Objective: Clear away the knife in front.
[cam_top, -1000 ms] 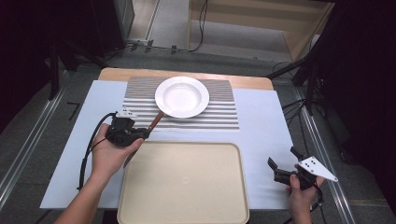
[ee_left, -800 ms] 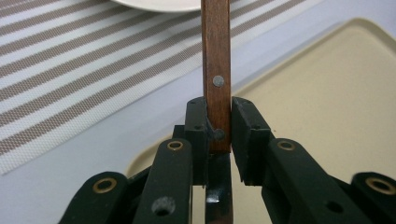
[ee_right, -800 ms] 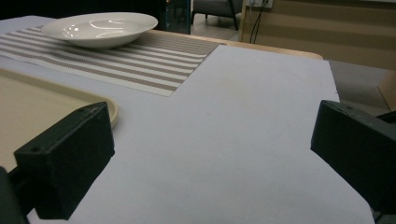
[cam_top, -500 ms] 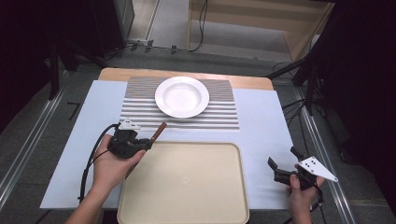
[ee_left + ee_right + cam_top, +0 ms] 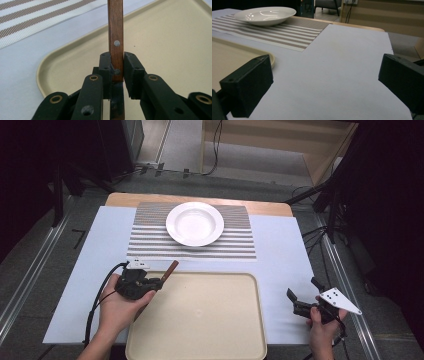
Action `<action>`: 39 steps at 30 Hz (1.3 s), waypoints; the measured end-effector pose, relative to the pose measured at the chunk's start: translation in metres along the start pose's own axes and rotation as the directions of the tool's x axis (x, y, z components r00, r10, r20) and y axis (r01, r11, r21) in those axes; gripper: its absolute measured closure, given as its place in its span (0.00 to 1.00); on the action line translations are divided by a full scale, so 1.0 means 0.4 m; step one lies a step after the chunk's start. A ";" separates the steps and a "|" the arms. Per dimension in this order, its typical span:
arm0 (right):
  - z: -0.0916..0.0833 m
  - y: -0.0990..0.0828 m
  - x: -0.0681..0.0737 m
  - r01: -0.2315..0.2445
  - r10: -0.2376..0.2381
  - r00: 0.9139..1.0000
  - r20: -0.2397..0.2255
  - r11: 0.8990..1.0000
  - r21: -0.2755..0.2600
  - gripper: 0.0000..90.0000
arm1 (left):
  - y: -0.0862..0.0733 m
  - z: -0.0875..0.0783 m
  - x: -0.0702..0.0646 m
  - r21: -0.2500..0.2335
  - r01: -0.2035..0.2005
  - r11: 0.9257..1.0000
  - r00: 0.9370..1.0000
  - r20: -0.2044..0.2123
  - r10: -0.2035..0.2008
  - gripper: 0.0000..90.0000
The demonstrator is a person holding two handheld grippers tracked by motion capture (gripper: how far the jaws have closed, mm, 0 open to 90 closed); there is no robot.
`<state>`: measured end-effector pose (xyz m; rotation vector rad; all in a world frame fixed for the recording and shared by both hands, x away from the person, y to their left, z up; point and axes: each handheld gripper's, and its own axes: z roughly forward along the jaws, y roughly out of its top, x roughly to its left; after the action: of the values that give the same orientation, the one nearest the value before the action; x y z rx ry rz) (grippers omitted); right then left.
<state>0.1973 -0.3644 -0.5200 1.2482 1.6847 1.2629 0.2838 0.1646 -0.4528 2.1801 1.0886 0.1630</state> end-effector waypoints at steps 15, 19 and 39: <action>0.001 0.000 0.001 -0.001 0.001 1.000 0.002 1.000 0.001 0.00 | -0.062 0.017 -0.010 0.029 0.038 0.999 0.998 0.057 -0.039 0.86; 0.000 0.000 0.001 -0.001 0.001 1.000 0.002 1.000 0.001 0.00 | -0.071 0.022 -0.011 0.034 0.039 0.999 0.998 0.053 -0.041 0.86; 0.001 0.000 0.002 0.000 0.000 1.000 0.003 1.000 0.002 0.00 | -0.048 0.044 -0.047 -0.006 -0.074 0.997 0.995 0.073 0.074 1.00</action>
<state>0.1974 -0.3637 -0.5200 1.2508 1.6843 1.2596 0.2660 0.1492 -0.4746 2.2067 0.9668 0.1167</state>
